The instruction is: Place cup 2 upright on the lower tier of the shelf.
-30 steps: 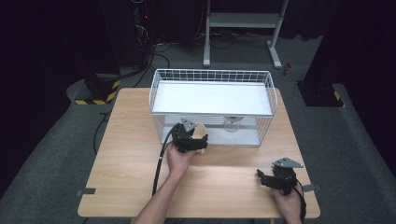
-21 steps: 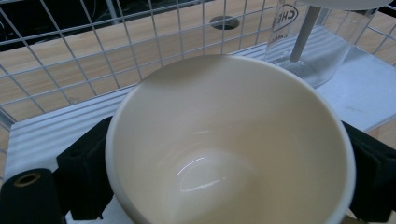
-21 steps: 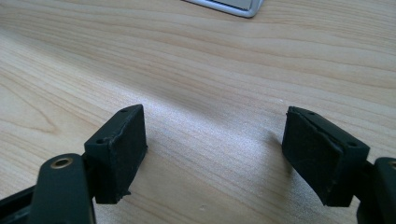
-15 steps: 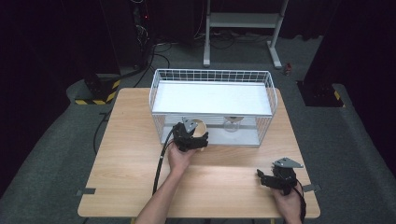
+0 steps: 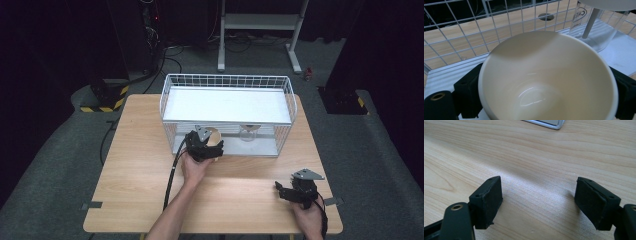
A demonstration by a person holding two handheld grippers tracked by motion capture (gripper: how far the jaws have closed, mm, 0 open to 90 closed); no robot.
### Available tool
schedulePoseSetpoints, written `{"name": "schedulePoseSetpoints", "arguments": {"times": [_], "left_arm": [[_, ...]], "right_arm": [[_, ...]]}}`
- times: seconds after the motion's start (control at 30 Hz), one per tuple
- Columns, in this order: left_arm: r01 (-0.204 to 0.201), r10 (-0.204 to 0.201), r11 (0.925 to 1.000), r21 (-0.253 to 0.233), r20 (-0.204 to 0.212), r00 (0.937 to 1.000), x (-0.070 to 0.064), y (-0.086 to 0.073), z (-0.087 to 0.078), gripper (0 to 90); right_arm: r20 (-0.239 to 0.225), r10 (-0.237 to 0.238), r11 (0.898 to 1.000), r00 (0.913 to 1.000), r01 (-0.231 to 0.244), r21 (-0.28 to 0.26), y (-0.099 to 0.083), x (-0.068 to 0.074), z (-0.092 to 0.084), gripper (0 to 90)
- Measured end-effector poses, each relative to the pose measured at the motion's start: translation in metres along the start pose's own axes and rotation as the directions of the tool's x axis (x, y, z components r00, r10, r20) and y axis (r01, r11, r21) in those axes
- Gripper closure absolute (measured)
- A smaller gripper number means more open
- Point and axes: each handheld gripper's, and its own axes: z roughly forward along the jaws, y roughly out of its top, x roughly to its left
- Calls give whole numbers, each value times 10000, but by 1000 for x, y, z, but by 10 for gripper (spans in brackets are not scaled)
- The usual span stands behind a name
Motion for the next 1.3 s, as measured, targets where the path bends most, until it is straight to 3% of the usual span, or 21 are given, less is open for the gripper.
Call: {"name": "schedulePoseSetpoints", "arguments": {"times": [0.13, 0.3, 0.77, 1.3], "left_arm": [[-37, 37, 10000, -29, 103, 9999, 2, 1, -2, 24], [66, -66, 10000, -34, 197, 9998, 4, 3, -6, 20], [274, -265, 9995, -143, 599, 9979, 8, 8, -25, 39], [425, -403, 9988, -224, 893, 9952, 21, 1, -48, 70]], "right_arm": [[0, 2, 10000, 10000, -2, 1, 0, 0, 0, 221], [1, 15, 10000, 10000, -15, 6, 0, 0, 0, 221], [-3, 37, 10000, 10000, -37, -2, 0, 0, 0, 221], [0, 20, 10000, 10000, -20, 5, 0, 0, 0, 221]]}}
